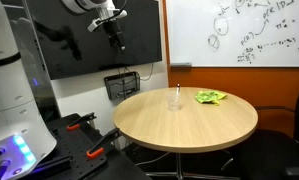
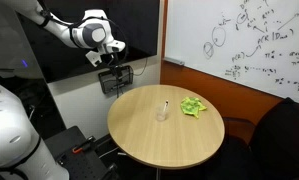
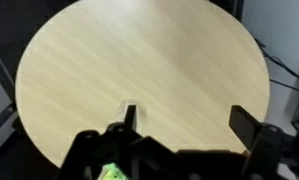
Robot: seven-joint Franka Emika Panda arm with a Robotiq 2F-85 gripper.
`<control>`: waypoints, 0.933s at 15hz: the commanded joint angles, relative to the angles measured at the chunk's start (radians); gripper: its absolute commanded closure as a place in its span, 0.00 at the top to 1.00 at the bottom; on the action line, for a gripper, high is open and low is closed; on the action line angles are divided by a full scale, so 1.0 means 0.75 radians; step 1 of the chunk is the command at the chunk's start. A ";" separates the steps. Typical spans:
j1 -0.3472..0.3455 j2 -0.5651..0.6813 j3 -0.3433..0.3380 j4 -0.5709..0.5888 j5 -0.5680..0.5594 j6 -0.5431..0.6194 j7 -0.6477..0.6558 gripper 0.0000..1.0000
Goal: Pick up the pen from the cup and put it on the table.
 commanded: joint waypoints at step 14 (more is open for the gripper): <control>-0.084 0.415 -0.148 0.167 -0.473 0.367 0.256 1.00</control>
